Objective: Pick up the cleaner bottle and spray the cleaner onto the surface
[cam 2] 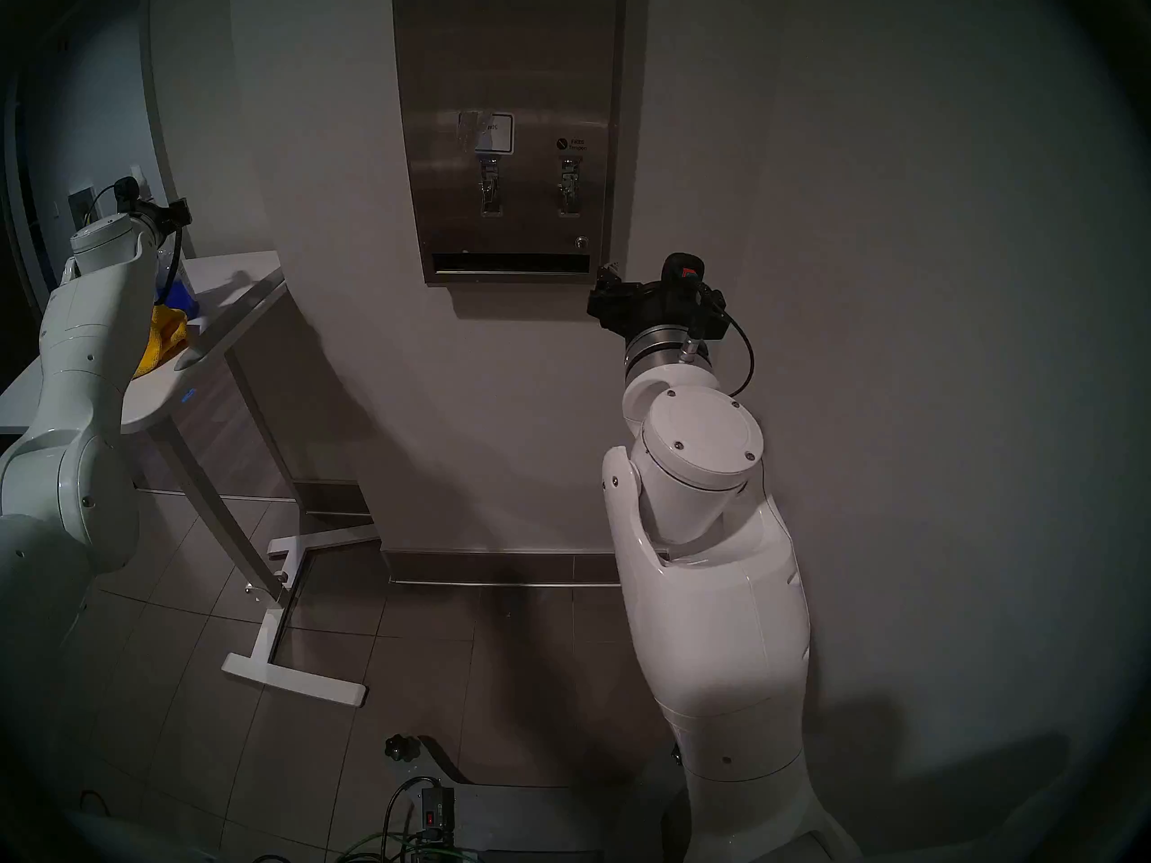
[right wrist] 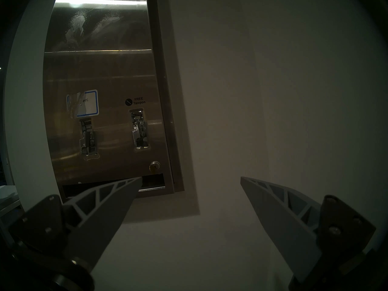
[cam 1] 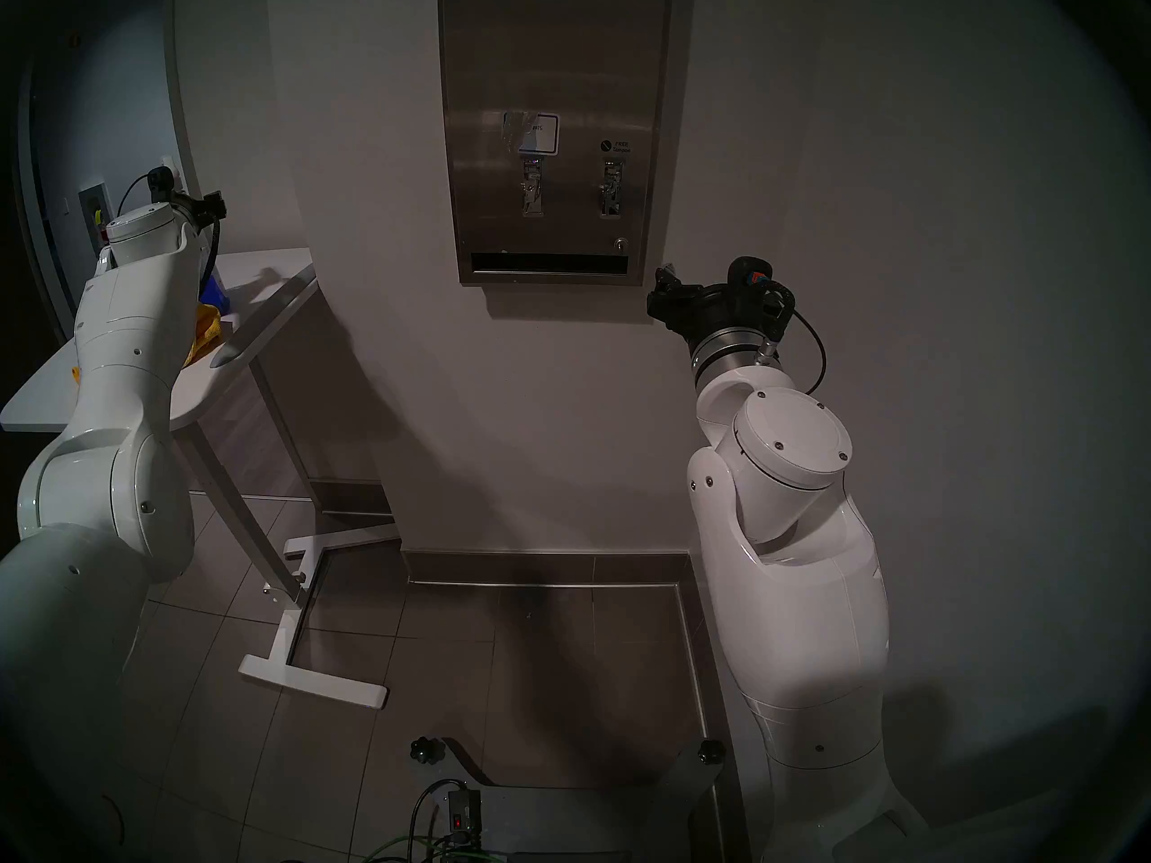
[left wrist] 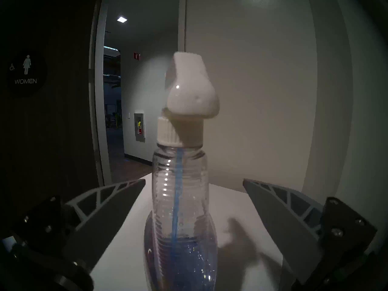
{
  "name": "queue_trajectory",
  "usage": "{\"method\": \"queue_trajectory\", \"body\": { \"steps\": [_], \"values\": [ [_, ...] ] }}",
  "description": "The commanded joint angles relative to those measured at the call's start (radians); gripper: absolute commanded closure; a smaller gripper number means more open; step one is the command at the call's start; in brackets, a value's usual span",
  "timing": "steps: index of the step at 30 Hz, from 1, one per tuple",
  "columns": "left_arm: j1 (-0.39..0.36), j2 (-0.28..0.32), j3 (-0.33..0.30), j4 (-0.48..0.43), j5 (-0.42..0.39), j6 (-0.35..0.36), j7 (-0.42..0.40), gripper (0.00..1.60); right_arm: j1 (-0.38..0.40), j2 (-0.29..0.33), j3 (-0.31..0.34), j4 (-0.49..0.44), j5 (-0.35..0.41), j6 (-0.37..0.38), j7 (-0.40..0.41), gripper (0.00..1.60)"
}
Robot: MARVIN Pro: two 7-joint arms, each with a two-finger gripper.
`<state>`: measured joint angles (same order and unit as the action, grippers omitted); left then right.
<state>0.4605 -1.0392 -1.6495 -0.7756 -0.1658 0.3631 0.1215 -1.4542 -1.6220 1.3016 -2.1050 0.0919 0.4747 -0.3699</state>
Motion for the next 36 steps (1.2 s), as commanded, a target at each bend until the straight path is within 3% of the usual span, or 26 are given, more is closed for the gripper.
{"method": "queue_trajectory", "body": {
  "steps": [1,6,7,8,9,10,11,13,15,20,36],
  "values": [
    [-0.116,0.026,0.015,0.029,0.014,-0.038,-0.011,0.0,0.023,-0.001,0.001,-0.03,-0.002,-0.009,0.0,0.0],
    [-0.134,0.031,0.026,0.06,0.023,-0.051,-0.018,0.0,0.023,-0.001,0.001,-0.03,-0.002,-0.009,0.0,0.0],
    [-0.14,0.031,0.028,0.067,0.025,-0.052,-0.019,0.06,0.023,-0.001,0.001,-0.03,-0.002,-0.009,0.0,0.0],
    [-0.145,0.031,0.032,0.075,0.027,-0.056,-0.021,0.5,0.023,-0.001,0.001,-0.03,-0.002,-0.009,0.0,0.0],
    [-0.145,0.031,0.032,0.075,0.027,-0.056,-0.021,0.5,0.023,-0.001,0.001,-0.03,-0.002,-0.009,0.0,0.0],
    [-0.159,0.032,0.038,0.092,0.032,-0.061,-0.023,0.96,0.023,-0.001,0.001,-0.031,-0.002,-0.009,0.0,0.0],
    [-0.158,0.032,0.04,0.093,0.034,-0.064,-0.024,1.17,0.023,-0.001,0.001,-0.031,-0.002,-0.009,0.0,0.0],
    [-0.163,0.033,0.043,0.1,0.036,-0.067,-0.026,1.25,0.023,-0.002,0.001,-0.031,-0.002,-0.009,0.0,0.0],
    [-0.179,0.034,0.048,0.12,0.04,-0.069,-0.028,1.6,0.023,-0.001,0.001,-0.031,-0.002,-0.009,0.0,0.0],
    [-0.21,0.033,0.058,0.156,0.046,-0.079,-0.036,1.6,0.023,-0.001,0.001,-0.031,-0.002,-0.009,0.0,0.0],
    [-0.233,0.024,0.111,0.053,0.088,-0.134,-0.041,1.6,0.023,-0.001,0.001,-0.03,-0.002,-0.008,0.0,0.0]
  ]
}}
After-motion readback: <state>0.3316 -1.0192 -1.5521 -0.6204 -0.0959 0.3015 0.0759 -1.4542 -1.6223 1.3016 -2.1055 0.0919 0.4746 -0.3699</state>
